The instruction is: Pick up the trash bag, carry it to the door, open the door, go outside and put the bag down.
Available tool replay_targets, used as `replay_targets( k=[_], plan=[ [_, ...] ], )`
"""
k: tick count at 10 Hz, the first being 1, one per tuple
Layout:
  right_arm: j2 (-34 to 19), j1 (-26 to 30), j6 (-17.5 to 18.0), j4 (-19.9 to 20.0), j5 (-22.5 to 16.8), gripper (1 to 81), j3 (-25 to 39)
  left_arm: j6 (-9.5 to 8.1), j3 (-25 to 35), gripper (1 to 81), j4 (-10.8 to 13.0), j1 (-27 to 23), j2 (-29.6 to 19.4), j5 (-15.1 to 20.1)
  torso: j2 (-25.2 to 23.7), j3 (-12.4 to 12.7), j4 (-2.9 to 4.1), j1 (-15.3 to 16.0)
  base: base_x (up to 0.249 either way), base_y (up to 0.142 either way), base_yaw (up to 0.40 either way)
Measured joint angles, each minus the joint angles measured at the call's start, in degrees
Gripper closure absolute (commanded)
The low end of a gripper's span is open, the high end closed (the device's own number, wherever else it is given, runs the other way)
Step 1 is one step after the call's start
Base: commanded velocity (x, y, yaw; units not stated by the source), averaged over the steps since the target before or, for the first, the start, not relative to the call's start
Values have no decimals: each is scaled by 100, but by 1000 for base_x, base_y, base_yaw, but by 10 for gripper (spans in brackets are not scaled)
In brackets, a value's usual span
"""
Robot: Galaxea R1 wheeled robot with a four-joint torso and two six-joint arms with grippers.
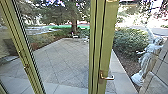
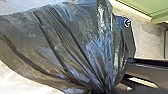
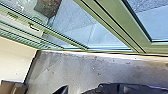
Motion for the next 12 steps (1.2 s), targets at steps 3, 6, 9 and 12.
replay_targets(
  k=[3,6,9,12],
  plan=[
    [116,939,63,953,-646,10,-152,-1,0,811,0,0,21,-1,0,0,0,0,0,0,0],
    [584,1662,614,1326,-1018,10,-758,0,-11,811,0,0,60,-9,0,-2,0,0,0,0,0],
    [917,2298,1519,1409,-1481,10,-1208,-1,-33,811,0,0,62,-12,2,-2,0,2,0,0,0],
    [1317,2541,2511,1408,-1816,10,-1654,-4,-33,811,0,0,63,-20,2,-2,0,5,0,0,0]
  ],
)
